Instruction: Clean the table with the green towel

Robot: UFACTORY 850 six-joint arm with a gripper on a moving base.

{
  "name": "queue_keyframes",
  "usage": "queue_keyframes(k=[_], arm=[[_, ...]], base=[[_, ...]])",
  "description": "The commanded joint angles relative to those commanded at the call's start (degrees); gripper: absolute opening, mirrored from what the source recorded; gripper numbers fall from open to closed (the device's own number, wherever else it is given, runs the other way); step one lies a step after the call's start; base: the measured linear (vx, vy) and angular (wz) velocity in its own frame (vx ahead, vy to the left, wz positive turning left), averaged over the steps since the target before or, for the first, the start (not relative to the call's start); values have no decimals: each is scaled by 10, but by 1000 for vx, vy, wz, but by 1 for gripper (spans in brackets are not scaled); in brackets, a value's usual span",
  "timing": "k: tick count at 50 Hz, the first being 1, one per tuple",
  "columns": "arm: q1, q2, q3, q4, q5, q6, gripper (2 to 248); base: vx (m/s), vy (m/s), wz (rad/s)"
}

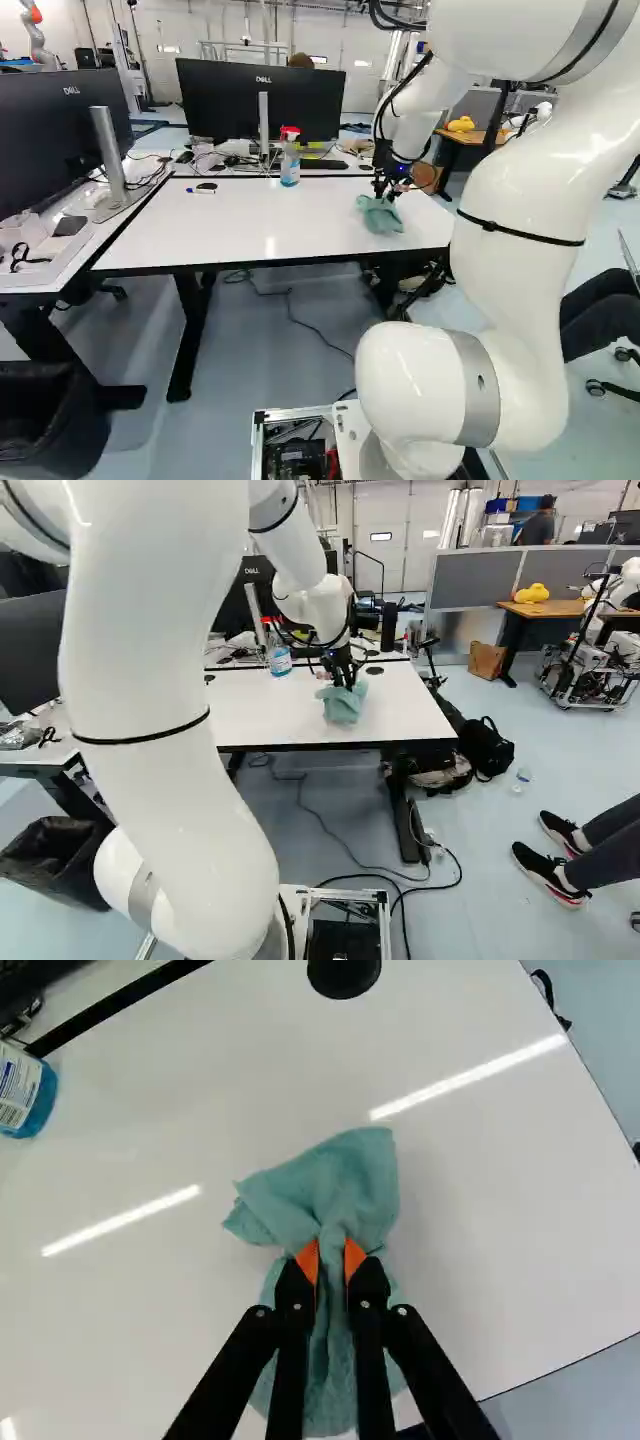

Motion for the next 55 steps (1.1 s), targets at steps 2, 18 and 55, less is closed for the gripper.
queue_keyframes(k=[2,18,55], arm=[[-2,-3,-4,0,0,0,50],[-7,-25,-19,0,0,0,50],[-8,-54,-24,0,0,0,50]], base=[[0,0,0],[0,0,0],[0,0,0]])
